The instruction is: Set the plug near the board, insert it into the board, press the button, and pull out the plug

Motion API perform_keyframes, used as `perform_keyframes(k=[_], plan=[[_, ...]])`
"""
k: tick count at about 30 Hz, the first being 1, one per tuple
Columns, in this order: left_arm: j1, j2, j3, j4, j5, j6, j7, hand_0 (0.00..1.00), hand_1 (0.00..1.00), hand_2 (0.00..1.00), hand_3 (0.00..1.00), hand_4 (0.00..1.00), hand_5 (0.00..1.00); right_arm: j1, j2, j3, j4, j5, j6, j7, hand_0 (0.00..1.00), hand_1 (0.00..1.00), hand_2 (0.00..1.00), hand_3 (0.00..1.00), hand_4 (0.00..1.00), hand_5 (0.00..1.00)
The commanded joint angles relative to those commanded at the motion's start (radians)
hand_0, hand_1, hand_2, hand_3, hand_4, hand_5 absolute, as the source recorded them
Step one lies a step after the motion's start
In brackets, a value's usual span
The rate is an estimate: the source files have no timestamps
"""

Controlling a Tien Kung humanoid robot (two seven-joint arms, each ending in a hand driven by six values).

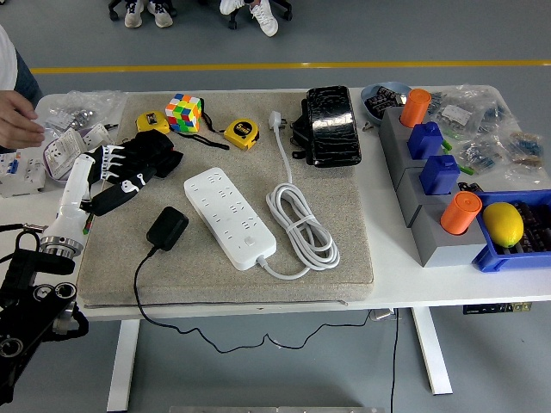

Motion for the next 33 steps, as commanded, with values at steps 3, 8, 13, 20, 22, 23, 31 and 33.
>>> perform_keyframes(k=[3, 8, 13, 20, 22, 23, 31, 33], plan=[[0.007, 0.000, -0.024, -0.001, -0.007, -0.001, -0.004, 0.328, 0.475, 0.503, 0.557, 0.870, 0.338, 0.003, -0.002, -0.010, -0.002, 0.007, -0.001, -0.001, 0.549, 0.572, 0.523, 0.504, 0.815, 0.346], [0.011, 0.001, -0.057, 0.000, -0.001, -0.006, 0.009, 0.329, 0.471, 0.504, 0.556, 0.860, 0.330, 0.010, -0.005, -0.027, -0.005, 0.015, 0.000, -0.003, 0.549, 0.572, 0.523, 0.504, 0.815, 0.347], [0.013, 0.004, -0.081, -0.003, 0.014, -0.021, 0.039, 0.329, 0.471, 0.504, 0.556, 0.860, 0.330, 0.015, -0.008, -0.038, -0.006, 0.022, 0.001, -0.006, 0.549, 0.572, 0.523, 0.504, 0.815, 0.347], [0.024, 0.007, -0.119, -0.012, 0.024, -0.029, 0.047, 0.333, 0.469, 0.504, 0.556, 0.854, 0.327, 0.020, -0.019, -0.065, -0.011, 0.043, 0.000, -0.008, 0.549, 0.573, 0.523, 0.504, 0.814, 0.347], [0.028, 0.008, -0.125, -0.012, 0.026, -0.031, 0.050, 0.333, 0.469, 0.504, 0.556, 0.854, 0.327, 0.019, -0.020, -0.076, -0.013, 0.051, 0.000, -0.009, 0.549, 0.573, 0.523, 0.504, 0.814, 0.347], [0.030, 0.010, -0.129, -0.013, 0.027, -0.033, 0.051, 0.333, 0.469, 0.504, 0.556, 0.854, 0.327, 0.019, -0.020, -0.089, -0.016, 0.062, 0.001, -0.010, 0.549, 0.573, 0.523, 0.504, 0.814, 0.347], [0.035, 0.018, -0.151, -0.019, 0.027, -0.023, 0.057, 0.332, 0.468, 0.502, 0.556, 0.852, 0.327, 0.018, -0.017, -0.130, -0.026, 0.096, 0.003, -0.014, 0.549, 0.574, 0.524, 0.504, 0.813, 0.351], [0.036, 0.021, -0.154, -0.022, 0.027, -0.026, 0.057, 0.329, 0.467, 0.501, 0.553, 0.851, 0.329, 0.017, -0.018, -0.130, -0.025, 0.096, 0.003, -0.014, 0.549, 0.573, 0.525, 0.503, 0.813, 0.354]])
